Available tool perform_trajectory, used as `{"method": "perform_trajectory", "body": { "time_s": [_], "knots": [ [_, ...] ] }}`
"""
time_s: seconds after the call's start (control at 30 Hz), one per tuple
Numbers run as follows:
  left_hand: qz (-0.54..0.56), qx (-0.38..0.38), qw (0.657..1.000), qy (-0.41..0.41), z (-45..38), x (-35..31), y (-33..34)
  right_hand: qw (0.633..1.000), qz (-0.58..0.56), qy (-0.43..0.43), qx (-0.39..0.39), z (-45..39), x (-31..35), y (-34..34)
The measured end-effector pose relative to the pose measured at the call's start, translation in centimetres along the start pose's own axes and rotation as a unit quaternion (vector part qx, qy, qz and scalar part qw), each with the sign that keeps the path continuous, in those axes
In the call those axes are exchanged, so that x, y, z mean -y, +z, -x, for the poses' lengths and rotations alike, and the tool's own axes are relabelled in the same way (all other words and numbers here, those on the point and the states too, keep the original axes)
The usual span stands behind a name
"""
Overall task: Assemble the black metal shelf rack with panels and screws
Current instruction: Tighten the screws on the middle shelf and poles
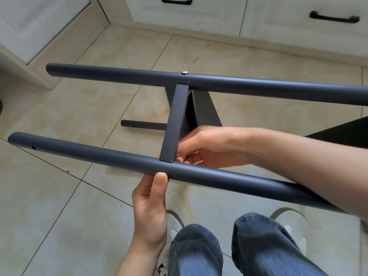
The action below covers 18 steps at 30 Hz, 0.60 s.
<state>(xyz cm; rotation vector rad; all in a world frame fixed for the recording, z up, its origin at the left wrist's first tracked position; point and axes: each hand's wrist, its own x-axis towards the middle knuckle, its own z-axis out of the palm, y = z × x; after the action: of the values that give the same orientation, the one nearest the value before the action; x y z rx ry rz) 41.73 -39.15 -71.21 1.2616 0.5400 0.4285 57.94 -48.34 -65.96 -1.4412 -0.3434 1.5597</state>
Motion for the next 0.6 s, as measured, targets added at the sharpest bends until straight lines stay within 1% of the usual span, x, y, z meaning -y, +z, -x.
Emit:
{"method": "perform_trajectory", "body": {
  "time_s": [0.07, 0.13, 0.27, 0.37, 0.43, 0.6],
  "knots": [
    [-0.001, 0.001, 1.000, 0.001, 0.05, 0.04, -0.08, 0.999, 0.035, 0.002, -0.026, -0.07, 0.00, 0.04],
    [-0.002, 0.000, 1.000, 0.004, 0.01, -0.01, -0.05, 0.998, 0.042, 0.002, -0.044, 0.01, 0.08, 0.01],
    [-0.005, 0.003, 1.000, 0.007, 0.03, -0.08, 0.05, 0.999, 0.025, -0.006, -0.018, 0.26, 0.20, 0.20],
    [-0.007, 0.011, 1.000, 0.004, 0.03, -0.16, 0.07, 0.996, 0.080, -0.013, -0.036, 0.20, 0.22, 0.34],
    [-0.005, 0.009, 1.000, 0.005, 0.01, -0.21, 0.13, 0.994, 0.097, -0.013, -0.050, 0.25, 0.25, 0.29],
    [0.003, 0.006, 1.000, 0.006, 0.07, -0.12, 0.08, 0.999, 0.043, -0.016, -0.014, 0.37, 0.26, 0.14]
  ]
}}
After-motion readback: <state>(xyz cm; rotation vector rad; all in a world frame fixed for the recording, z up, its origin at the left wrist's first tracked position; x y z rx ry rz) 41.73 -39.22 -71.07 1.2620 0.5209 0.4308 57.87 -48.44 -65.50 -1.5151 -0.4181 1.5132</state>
